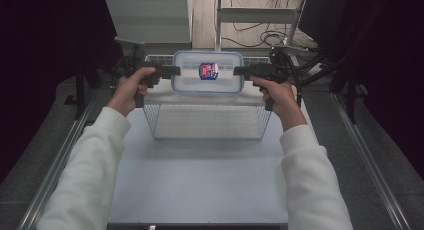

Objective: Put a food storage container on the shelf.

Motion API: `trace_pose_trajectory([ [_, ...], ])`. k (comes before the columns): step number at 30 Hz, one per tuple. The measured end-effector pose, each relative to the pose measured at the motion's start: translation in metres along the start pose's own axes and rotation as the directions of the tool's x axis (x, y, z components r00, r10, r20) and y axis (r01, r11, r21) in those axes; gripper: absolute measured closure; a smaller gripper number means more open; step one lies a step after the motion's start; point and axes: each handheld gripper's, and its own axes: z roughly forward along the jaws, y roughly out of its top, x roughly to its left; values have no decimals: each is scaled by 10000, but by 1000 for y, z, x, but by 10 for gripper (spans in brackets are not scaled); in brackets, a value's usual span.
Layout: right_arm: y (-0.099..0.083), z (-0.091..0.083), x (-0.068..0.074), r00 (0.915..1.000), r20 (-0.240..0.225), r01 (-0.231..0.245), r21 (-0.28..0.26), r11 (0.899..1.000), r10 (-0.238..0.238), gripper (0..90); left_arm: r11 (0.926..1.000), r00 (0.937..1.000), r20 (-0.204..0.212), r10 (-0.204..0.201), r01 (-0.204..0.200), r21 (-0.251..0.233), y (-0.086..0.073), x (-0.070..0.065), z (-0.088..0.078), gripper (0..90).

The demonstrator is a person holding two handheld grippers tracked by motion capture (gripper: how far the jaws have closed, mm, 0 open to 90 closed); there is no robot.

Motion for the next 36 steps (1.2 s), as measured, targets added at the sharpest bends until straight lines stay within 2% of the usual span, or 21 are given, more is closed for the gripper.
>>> trace_pose_trajectory([
  [12,7,7,-7,9956,212,-911,139,9957,908,475,9960,9960,116,-889,888,95,10,11,7,510],
  [19,7,11,-10,9854,373,-1660,-106,9861,1663,472,9941,9941,-3,-1083,1083,-29,10,15,10,490],
  [22,6,13,-12,9792,480,-1962,-275,9802,1973,465,9958,9950,-399,-911,905,-166,10,14,9,496],
  [23,6,14,-13,9754,548,-2121,-339,9767,2137,464,9957,9952,-376,-905,898,-216,10,14,9,508],
  [29,3,15,-12,9737,592,-2162,-646,9742,2200,457,9966,9960,-443,-773,759,-330,8,13,9,511],
  [33,1,14,-8,9794,751,-1800,-931,9792,1872,397,9979,9978,-603,-265,229,-600,6,9,8,500],
  [36,-1,11,-3,9851,910,-1363,-1033,9853,1459,360,9970,9973,-724,138,-193,-749,3,4,6,444],
])
